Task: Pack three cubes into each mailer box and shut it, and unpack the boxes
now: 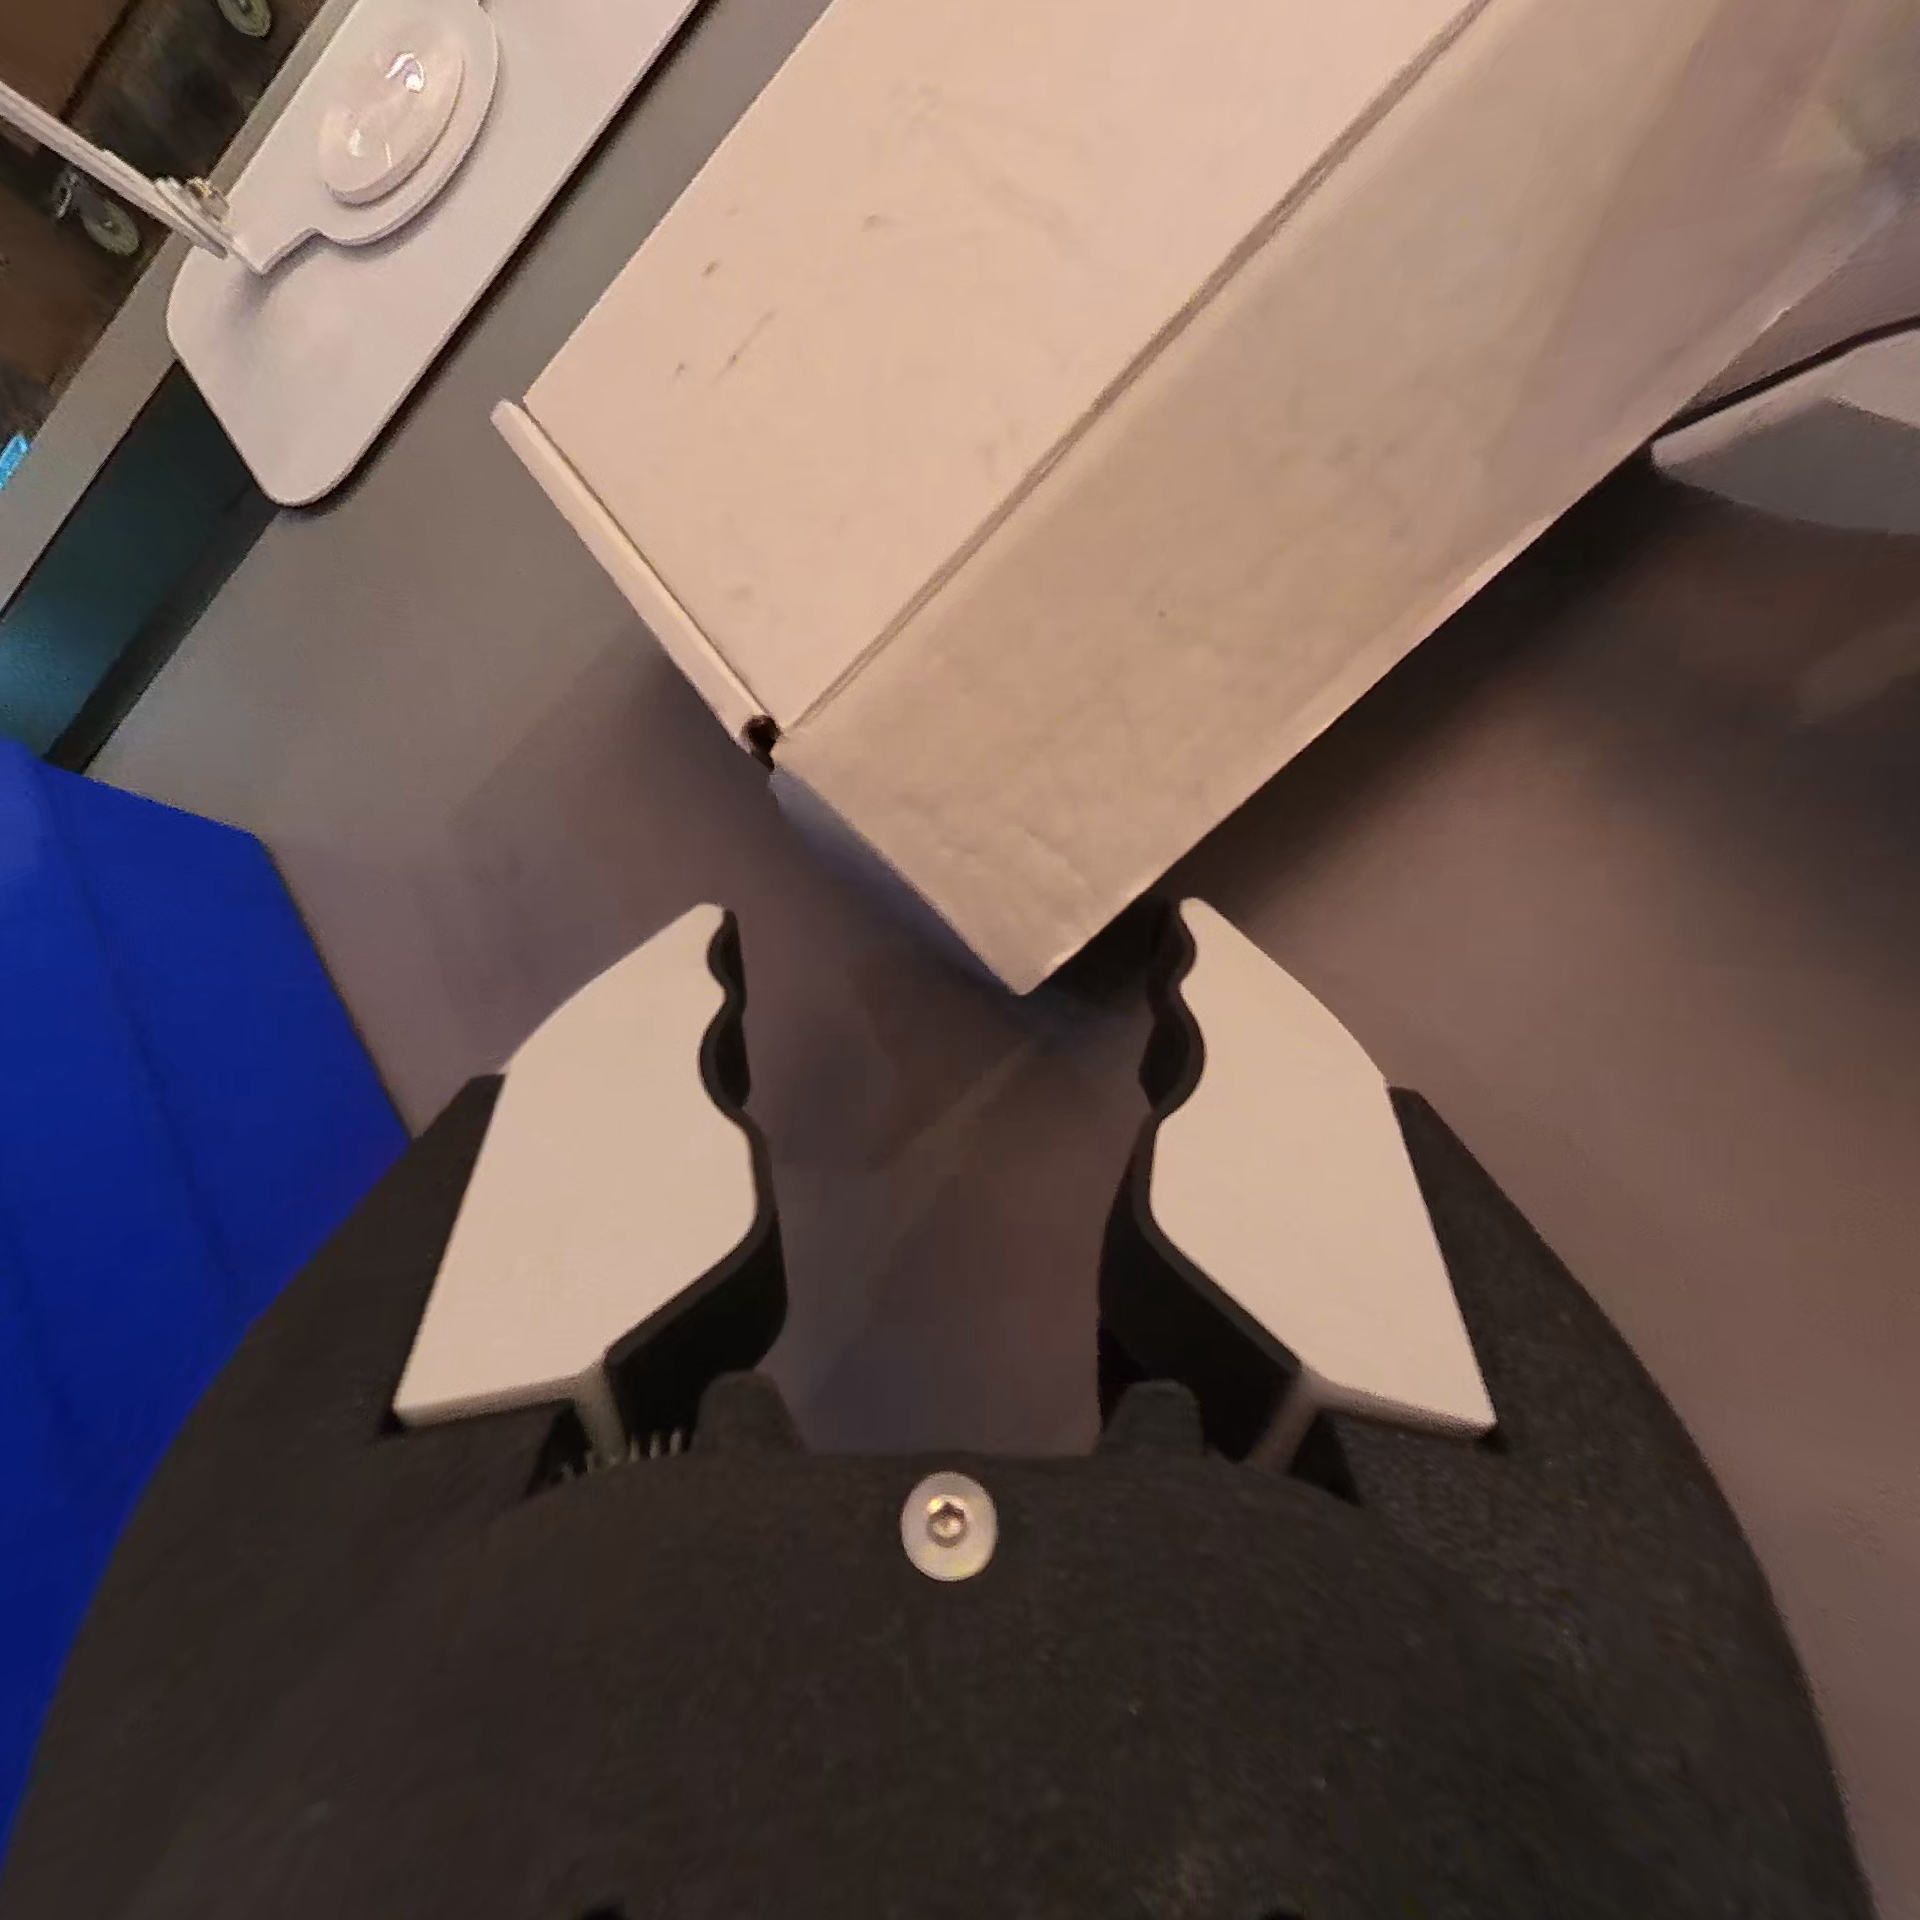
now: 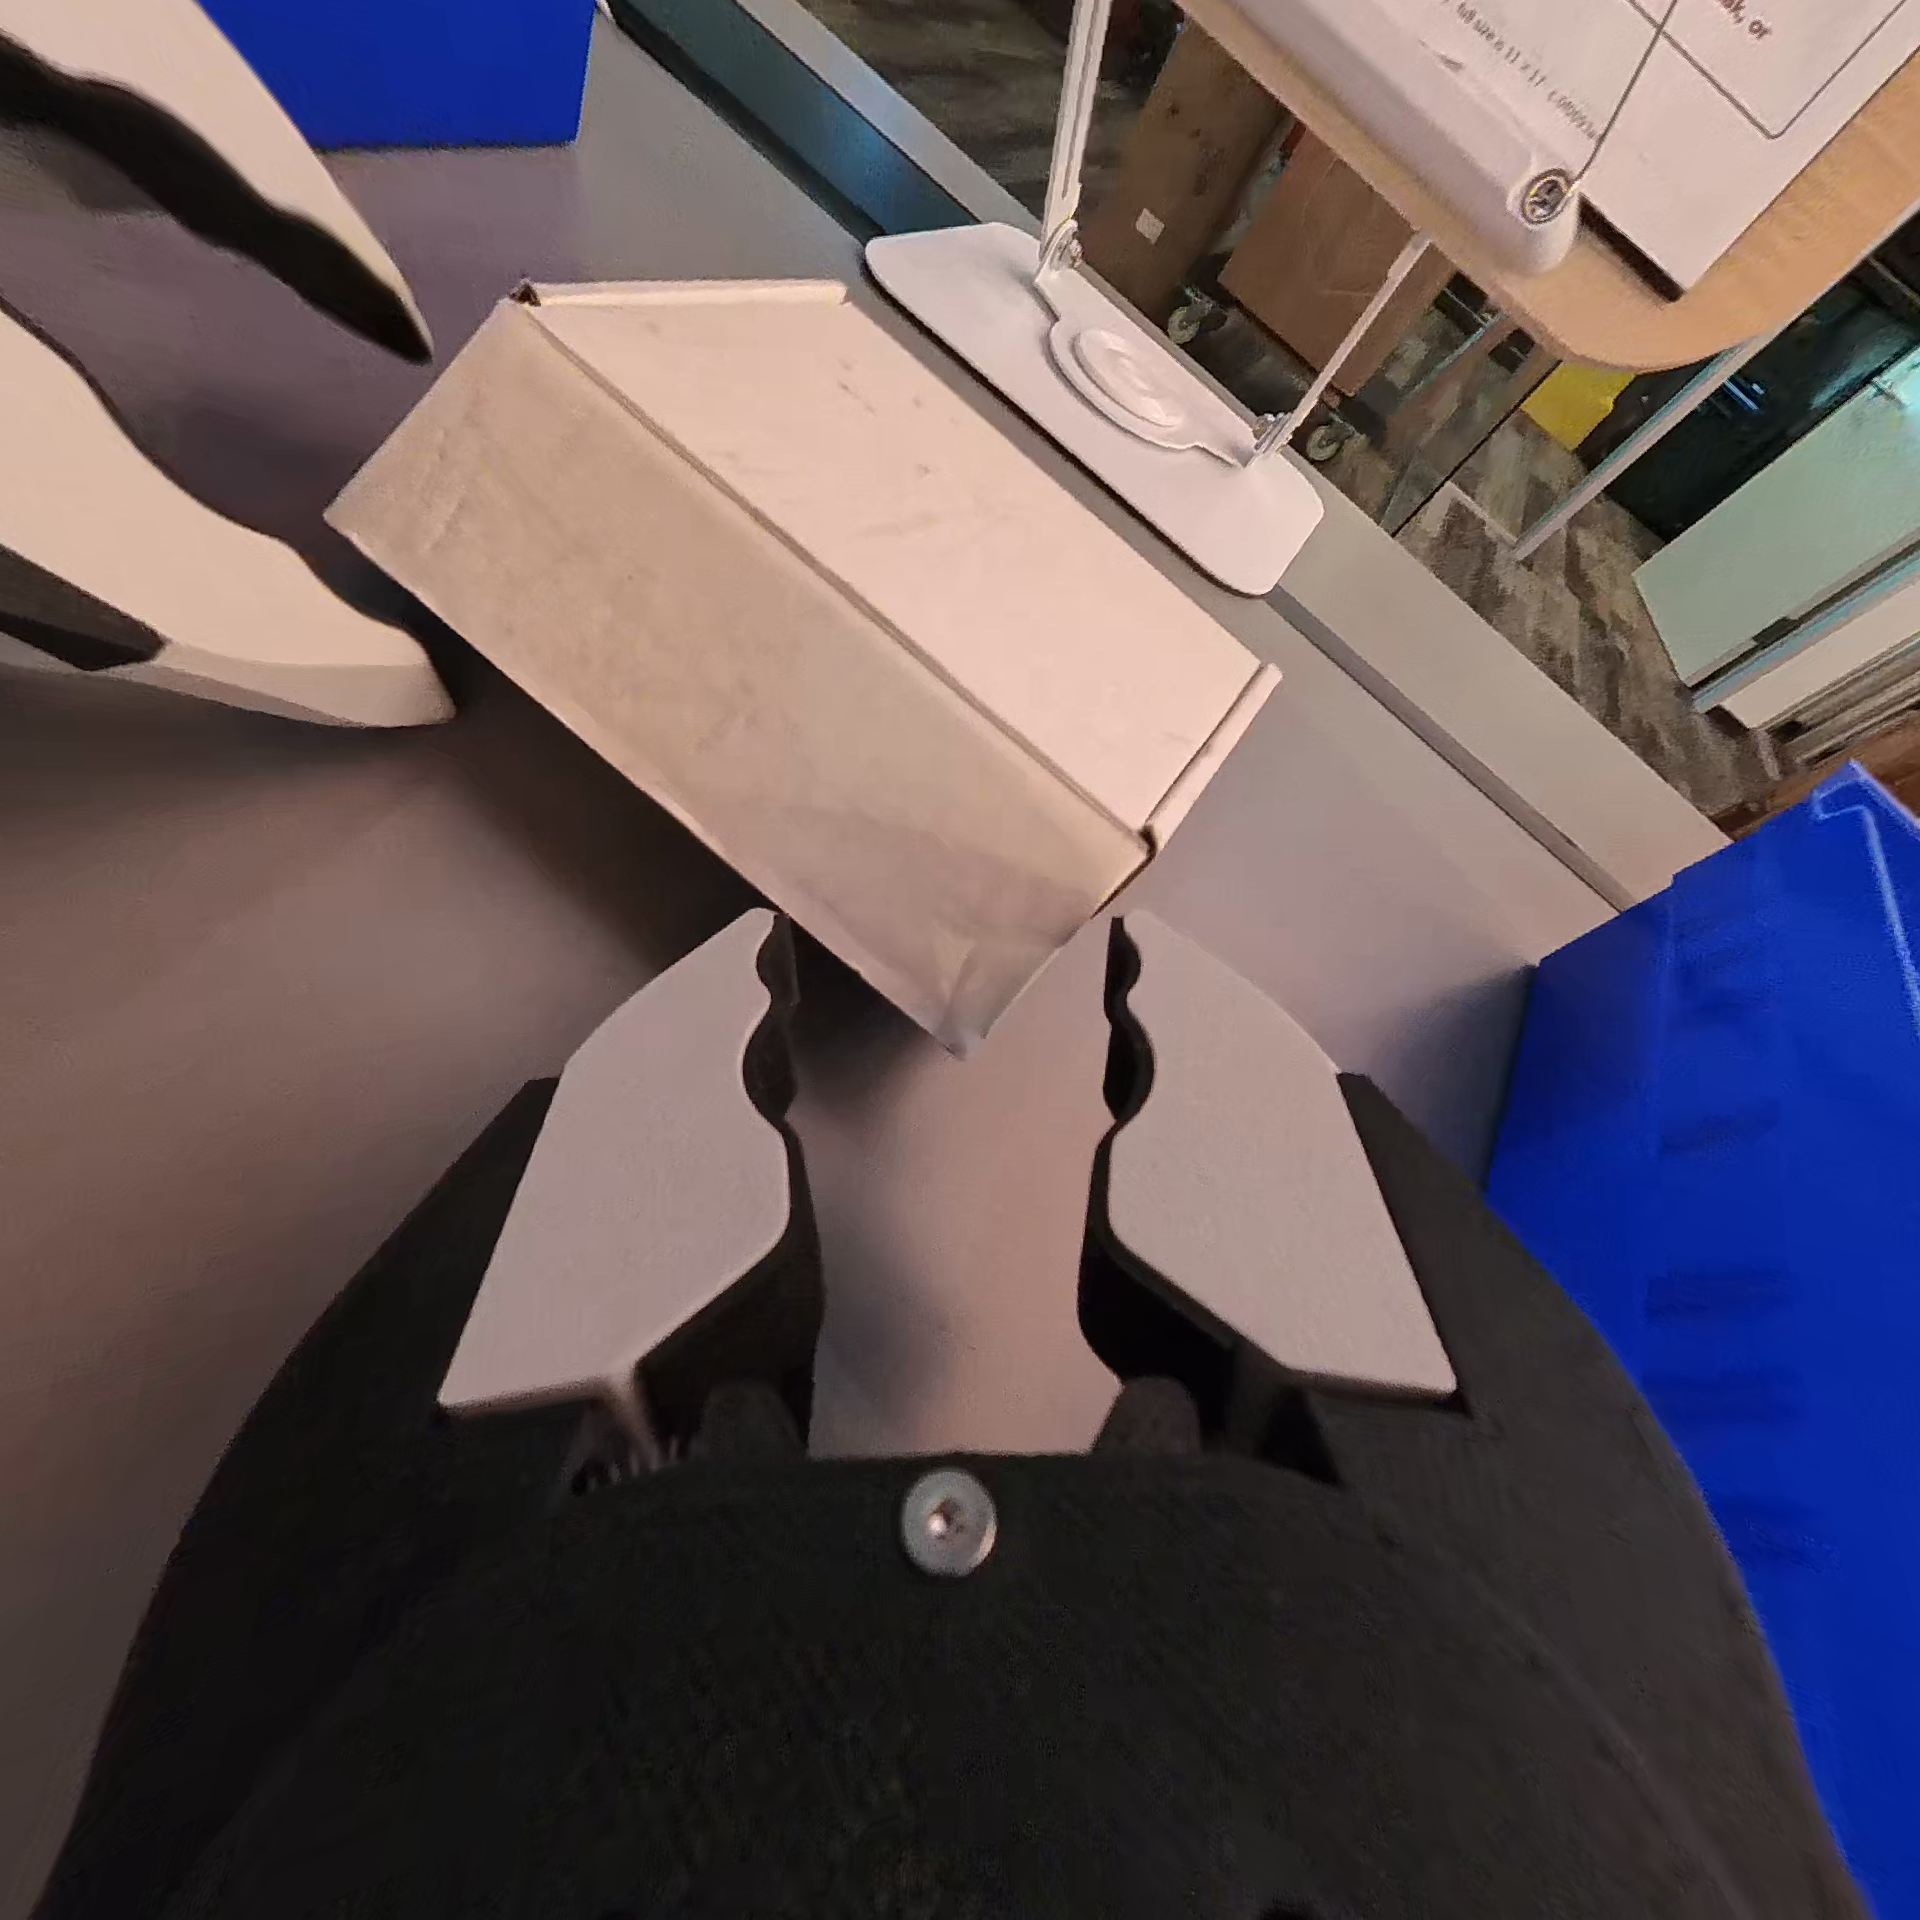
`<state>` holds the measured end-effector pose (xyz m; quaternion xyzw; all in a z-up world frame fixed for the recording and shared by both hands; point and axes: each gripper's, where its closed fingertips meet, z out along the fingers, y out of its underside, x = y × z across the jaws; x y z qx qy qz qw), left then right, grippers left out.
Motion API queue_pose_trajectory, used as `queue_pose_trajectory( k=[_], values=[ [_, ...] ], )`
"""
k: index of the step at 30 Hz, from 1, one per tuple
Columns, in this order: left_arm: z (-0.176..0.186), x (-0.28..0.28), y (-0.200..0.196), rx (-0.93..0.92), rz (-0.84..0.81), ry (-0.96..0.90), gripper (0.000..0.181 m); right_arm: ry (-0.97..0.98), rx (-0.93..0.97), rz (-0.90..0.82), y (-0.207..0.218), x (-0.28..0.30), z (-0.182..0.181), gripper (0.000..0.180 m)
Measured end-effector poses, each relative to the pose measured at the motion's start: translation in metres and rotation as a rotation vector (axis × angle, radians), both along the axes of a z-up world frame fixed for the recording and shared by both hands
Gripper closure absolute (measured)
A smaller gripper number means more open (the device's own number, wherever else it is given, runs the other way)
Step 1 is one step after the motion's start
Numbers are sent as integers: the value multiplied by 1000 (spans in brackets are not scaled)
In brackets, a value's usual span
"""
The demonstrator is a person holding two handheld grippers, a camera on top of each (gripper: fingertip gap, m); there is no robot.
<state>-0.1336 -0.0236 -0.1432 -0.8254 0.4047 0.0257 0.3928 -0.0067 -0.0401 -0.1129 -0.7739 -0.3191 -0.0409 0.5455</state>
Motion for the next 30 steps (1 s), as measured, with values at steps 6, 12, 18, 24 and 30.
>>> queue_pose_trajectory(
  k=[6, 12, 18, 24, 30],
  values=[
    [-1, 9, 1, 41, -69, -42, 127, 90, -7, 3, 0, 2, 9, 129],
    [1, 1, -2, 95, -53, 2, 127, 57, -113, 19, -6, 5, -10, 116],
    [-1, 6, 0, 64, -70, -30, 135, 72, -210, -9, -1, 4, -24, 110],
    [-2, 11, 0, 45, -102, -60, 147, 88, -233, -9, 1, 3, -25, 126],
    [-5, 14, -7, 15, -139, -21, 150, 67, -229, -42, 1, 9, -21, 137]
  ],
)
